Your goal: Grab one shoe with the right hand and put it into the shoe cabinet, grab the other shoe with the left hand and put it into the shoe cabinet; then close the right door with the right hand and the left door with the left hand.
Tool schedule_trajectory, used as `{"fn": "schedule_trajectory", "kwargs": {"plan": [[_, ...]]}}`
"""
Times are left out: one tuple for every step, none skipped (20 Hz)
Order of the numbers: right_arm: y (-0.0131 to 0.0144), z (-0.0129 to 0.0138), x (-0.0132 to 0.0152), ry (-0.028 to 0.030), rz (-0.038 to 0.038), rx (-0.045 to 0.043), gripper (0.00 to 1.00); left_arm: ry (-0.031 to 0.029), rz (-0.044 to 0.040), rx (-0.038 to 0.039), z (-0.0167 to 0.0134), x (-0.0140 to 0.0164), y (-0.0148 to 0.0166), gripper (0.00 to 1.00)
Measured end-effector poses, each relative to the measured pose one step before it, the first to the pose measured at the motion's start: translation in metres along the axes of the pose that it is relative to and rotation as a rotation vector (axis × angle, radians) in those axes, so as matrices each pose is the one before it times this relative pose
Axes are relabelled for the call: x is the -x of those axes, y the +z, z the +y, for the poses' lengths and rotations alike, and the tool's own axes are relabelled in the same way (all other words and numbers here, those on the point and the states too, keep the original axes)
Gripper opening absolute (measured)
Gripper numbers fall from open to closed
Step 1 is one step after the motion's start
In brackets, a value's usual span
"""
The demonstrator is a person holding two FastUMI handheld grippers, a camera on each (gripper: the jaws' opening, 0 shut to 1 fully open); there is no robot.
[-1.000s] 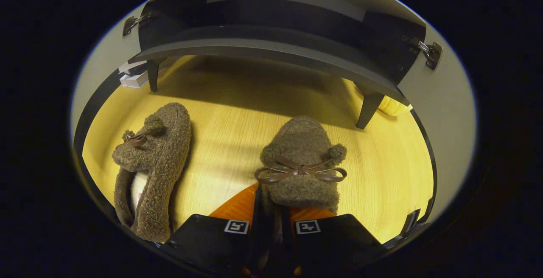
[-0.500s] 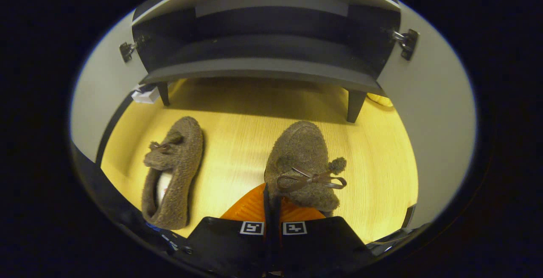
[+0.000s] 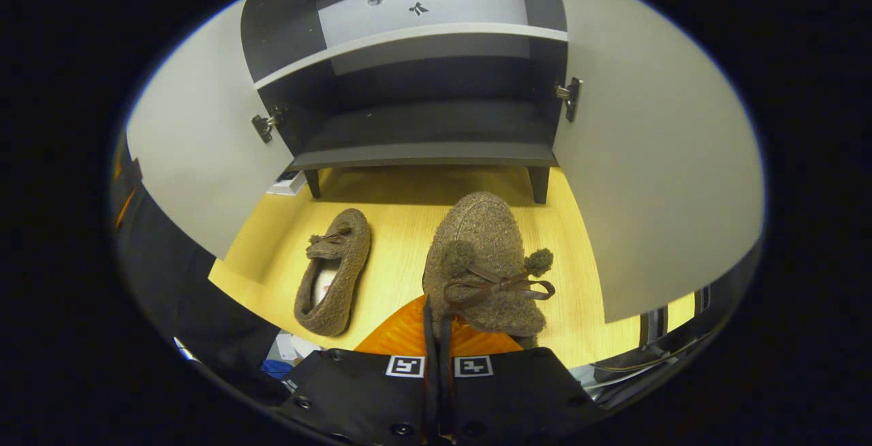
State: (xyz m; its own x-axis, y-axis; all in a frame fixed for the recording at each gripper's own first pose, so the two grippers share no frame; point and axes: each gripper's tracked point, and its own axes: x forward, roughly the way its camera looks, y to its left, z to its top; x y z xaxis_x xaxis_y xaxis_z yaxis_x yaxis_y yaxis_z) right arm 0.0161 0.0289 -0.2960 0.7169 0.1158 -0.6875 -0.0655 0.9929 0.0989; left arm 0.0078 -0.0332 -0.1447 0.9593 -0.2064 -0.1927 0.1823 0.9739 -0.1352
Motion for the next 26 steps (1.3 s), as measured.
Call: {"fn": "schedule_trajectory", "kwargs": {"plan": [[-0.00444,-0.00009,0.00883,0.00392,0.003,-0.00313,0.0,0.00338,0.00809,-0.00578,0.00036,0.00058,-0.00342,0.95],[-0.00455,0.00074,0.00754,0.00562,0.00457,-0.00029,0.02,0.0041,0.00775,-0.00288,-0.00015,0.00143,-0.00178,0.95],[-0.0032,0.00242,0.00686,0.00728,0.00371,0.00338,0.02,0.00377,0.00189,-0.00085,0.00118,0.00042,-0.00048,0.95],[-0.00288,0.00307,0.00532,0.00932,0.00119,0.00756,0.02,0.00275,-0.00058,0.00116,0.00075,-0.0005,0.00027,0.95],[0.00251,0.00268,0.00541,0.00735,-0.00299,0.01426,0.02,0.00175,0.00004,0.00168,0.00102,0.00124,-0.0002,0.94],[0.00414,0.00128,0.00528,0.00227,-0.00684,0.01279,0.02,0.00217,0.00137,0.00005,0.00024,-0.00053,0.00005,0.95],[0.00734,0.00231,0.00485,0.00321,-0.01084,0.00354,0.02,0.00237,0.00127,-0.00162,0.0011,-0.00014,-0.00125,0.95],[0.01039,0.00318,0.00571,0.00667,-0.01793,-0.00378,0.02,0.00153,0.00153,-0.00239,0.00037,-0.00118,-0.00073,0.95],[0.0109,0.00407,0.0048,0.01083,-0.01527,-0.00942,0.02,0.00088,0.00204,-0.00237,-0.00016,0.00159,-0.0009,0.95],[0.00671,0.00471,0.00361,0.01526,-0.00726,-0.00769,0.02,0.00073,0.00446,-0.00141,-0.00039,0.00031,-0.0006,0.95],[0.00807,0.0029,0.00555,0.01189,-0.00629,-0.00296,0.0,-0.00123,0.00497,-0.00068,-0.00116,0.00068,-0.00138,0.95],[0.00991,0.00379,0.0058,0.00952,-0.00911,0.00018,0.02,-0.00376,0.00132,-0.00173,-0.00226,0.00056,0.00046,0.94],[0.0133,0.00499,0.00592,0.00961,-0.01699,0.0028,0.02,-0.00143,-0.00161,-0.0054,-0.00122,0.00121,0.00148,0.94],[0.01422,0.00496,0.0053,0.01002,-0.02198,0.00265,0.02,0.00119,-0.00395,-0.0077,-0.00067,-0.00044,0.00289,0.94],[0.01686,0.00518,0.00463,0.01247,-0.02677,0.00397,0.02,0.00485,-0.005,-0.0064,0.00172,-0.00122,0.00318,0.94],[0.01647,0.00478,0.00383,0.01222,-0.03145,0.00391,0.02,0.00456,-0.00448,-0.0024,0.00089,-0.00013,0.00336,0.94],[0.0174,0.00318,-0.00043,0.01185,-0.02085,0.00977,0.02,0.00157,-0.00444,0.00025,0.00036,-0.00029,0.00188,0.94],[0.01294,0.00018,0.00023,0.00342,-0.0183,0.0148,0.02,0.00352,-0.00027,-0.00028,0.0012,-0.00292,0.00277,0.94],[0.01715,-0.00132,-0.00235,-0.00274,-0.01974,0.01953,0.02,0.00557,0.00203,-0.00224,0.00388,-0.00374,0.00293,0.94],[0.01881,-0.0004,-0.00521,0.00239,-0.02585,0.01657,0.0,0.00684,-0.00308,-0.00353,0.00295,-0.00372,0.00509,0.94],[0.01608,0.00064,-0.00438,0.00565,-0.0224,0.00283,0.02,0.00625,-0.00539,-0.00292,0.00345,-0.00429,0.0052,0.94],[0.01655,0.00013,-0.006,0.00702,-0.02199,-0.00413,0.02,0.00574,-0.00185,-0.00202,0.00407,-0.00482,0.00302,0.94],[0.0188,-0.0007,-0.00642,0.00486,-0.02504,-0.01073,0.02,0.00451,0.00113,-0.00139,0.00334,-0.00558,0.00347,0.94],[0.01761,-0.00236,-0.00836,0.00045,-0.02591,-0.00857,0.02,0.00387,0.00016,-0.00254,0.00242,-0.00473,0.00316,0.94],[0.019,-0.0034,-0.00829,-0.00383,-0.02745,-0.00365,0.02,0.00689,0.00042,-0.00513,0.0024,-0.00552,0.00419,0.94],[0.01524,-0.00412,-0.0077,-0.00681,-0.02097,0.00257,0.02,0.00891,-0.00201,-0.00707,0.00227,-0.00445,0.00493,0.94]]}}
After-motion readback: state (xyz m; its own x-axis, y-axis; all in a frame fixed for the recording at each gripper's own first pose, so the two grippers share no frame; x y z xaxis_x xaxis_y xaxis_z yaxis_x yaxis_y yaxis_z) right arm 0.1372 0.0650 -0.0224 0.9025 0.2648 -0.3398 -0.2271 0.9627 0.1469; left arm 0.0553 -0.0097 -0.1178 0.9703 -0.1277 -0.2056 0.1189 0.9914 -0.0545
